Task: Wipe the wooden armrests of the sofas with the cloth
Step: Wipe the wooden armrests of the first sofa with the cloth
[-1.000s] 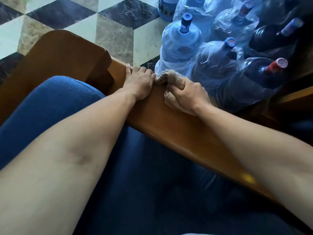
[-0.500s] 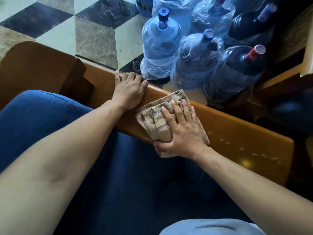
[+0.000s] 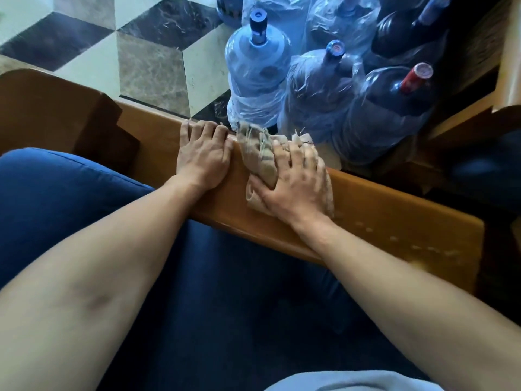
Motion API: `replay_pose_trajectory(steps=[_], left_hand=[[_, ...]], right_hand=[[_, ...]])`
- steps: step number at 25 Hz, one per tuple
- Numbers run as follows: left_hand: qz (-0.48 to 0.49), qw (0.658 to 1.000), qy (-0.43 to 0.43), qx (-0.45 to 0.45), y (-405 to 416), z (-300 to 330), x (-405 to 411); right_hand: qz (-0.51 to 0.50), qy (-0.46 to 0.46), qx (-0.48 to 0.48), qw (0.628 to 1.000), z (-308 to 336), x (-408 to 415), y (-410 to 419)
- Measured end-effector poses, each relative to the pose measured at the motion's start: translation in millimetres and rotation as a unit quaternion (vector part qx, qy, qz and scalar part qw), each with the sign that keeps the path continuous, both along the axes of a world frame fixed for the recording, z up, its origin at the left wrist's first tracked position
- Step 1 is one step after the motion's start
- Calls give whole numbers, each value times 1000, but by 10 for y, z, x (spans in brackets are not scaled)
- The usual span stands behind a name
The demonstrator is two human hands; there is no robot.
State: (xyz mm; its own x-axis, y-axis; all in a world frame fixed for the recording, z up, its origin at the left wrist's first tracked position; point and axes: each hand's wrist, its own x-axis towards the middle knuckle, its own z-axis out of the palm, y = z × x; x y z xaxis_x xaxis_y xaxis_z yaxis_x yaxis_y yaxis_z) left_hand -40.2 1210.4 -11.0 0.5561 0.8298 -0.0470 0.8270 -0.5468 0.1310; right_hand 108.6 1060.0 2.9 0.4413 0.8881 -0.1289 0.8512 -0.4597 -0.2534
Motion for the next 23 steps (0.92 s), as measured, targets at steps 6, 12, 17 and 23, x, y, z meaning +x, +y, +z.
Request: replay_pose_trajectory(steps=[6, 12, 17, 23], left_hand=[[-54, 996, -10, -69, -204, 223, 500], [-43, 996, -62, -44, -456, 125, 673], [-7, 999, -51, -15, -516, 162, 920], [-18, 998, 21, -60, -541, 221, 1238]], right_hand=[[208, -28, -50, 977, 33, 102, -1233], [-4, -35, -65, 997, 70, 618, -839], [-119, 9, -62, 991, 86, 806, -42], [49, -9, 39, 998, -45, 291, -1490]])
